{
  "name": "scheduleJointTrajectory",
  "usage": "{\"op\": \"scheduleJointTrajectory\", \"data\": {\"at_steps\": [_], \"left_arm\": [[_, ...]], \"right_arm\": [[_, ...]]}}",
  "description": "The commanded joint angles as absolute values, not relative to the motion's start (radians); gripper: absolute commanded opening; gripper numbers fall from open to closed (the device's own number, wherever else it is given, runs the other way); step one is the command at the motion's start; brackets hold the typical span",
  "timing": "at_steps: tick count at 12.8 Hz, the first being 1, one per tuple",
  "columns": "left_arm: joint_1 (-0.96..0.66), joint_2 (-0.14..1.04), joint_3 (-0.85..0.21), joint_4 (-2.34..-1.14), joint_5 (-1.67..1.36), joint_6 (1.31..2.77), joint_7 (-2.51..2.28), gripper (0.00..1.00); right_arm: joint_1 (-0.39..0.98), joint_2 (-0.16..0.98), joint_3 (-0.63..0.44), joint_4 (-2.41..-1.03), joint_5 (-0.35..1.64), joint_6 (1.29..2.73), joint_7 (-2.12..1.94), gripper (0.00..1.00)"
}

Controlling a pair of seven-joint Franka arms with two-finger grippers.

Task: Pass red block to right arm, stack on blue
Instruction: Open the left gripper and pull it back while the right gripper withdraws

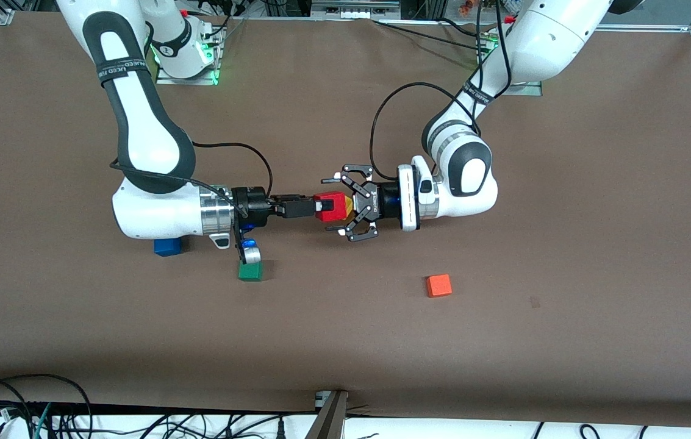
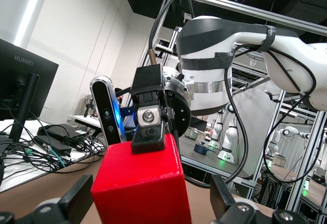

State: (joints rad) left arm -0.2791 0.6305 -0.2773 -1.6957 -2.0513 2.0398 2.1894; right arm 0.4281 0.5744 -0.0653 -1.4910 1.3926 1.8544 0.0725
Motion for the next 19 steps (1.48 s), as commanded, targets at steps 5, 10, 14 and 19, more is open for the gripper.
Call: {"op": "scheduleJointTrajectory", "data": {"at_steps": [5, 10, 14, 19], "left_arm": [[-0.23, 0.581, -0.278, -1.71, -2.056, 2.028, 2.148, 1.0], [-0.117, 0.503, -0.27, -1.713, -1.759, 2.042, 1.904, 1.0], [-0.026, 0.454, -0.273, -1.709, -1.395, 2.02, 1.585, 1.0], [0.08, 0.405, -0.264, -1.695, -0.866, 1.818, 1.239, 1.0]], "right_arm": [[0.377, 0.565, -0.075, -1.489, 1.319, 1.845, 0.031, 0.35], [0.371, 0.552, -0.161, -1.489, 1.073, 1.806, -0.07, 0.34], [0.371, 0.538, -0.225, -1.489, 0.745, 1.749, -0.176, 0.34], [0.373, 0.534, -0.305, -1.514, 0.374, 1.746, -0.281, 0.34]]}}
